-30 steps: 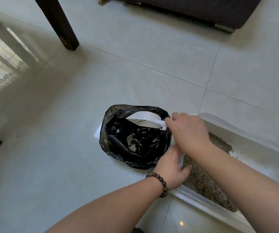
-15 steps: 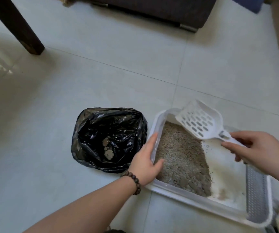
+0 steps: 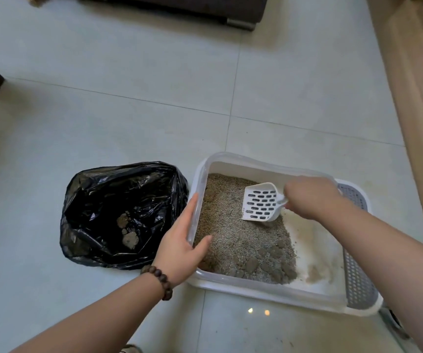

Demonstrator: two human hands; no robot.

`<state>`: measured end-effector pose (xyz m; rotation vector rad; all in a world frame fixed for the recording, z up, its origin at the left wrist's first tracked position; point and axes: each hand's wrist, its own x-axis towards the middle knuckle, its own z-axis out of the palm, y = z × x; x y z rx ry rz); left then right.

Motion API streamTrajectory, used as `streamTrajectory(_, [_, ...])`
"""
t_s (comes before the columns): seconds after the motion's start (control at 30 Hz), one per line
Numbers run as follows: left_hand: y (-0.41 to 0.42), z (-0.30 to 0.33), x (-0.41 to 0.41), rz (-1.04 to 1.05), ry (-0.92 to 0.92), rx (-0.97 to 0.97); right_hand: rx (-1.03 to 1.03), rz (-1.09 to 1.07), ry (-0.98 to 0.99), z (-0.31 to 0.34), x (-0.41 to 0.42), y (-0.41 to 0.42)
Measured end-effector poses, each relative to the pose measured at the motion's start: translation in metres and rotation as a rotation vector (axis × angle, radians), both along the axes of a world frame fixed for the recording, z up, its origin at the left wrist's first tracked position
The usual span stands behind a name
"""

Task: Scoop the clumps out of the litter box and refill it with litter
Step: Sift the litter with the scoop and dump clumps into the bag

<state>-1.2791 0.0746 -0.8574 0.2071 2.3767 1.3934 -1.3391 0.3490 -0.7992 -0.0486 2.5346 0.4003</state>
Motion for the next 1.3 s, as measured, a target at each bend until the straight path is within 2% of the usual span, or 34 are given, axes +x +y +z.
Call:
streamTrajectory(0.2, [0.001, -0.001, 0.000, -0.008, -0.010, -0.008, -0.088, -0.018, -0.076, -0.003, -0.017, -0.045])
streamTrajectory(0.4, [-0.002, -0.002, -0.002, -0.027, -0.009, -0.066, -0.186, -0.006, 0.004, -0.028, -0.021, -0.068])
streamTrajectory(0.6, [-0.002, 0.002, -0.001, -0.024, 0.001, -0.082, -0.501, -0.176, -0.003, -0.055, -0.003, -0.031])
streamTrajectory(0.83, [-0.001, 0.002, -0.001, -0.019, 0.011, -0.081, -0.720, -0.380, 0.116, -0.072, 0.032, -0.020])
streamTrajectory(1.0, [0.000, 0.003, -0.001, -0.016, 0.020, -0.074, -0.764, -0.434, 0.229, -0.060, 0.056, -0.008])
streamTrajectory(1.3, [0.000, 0.001, 0.000, -0.015, -0.002, -0.064, -0.661, -0.398, 0.224, -0.060, 0.090, -0.002])
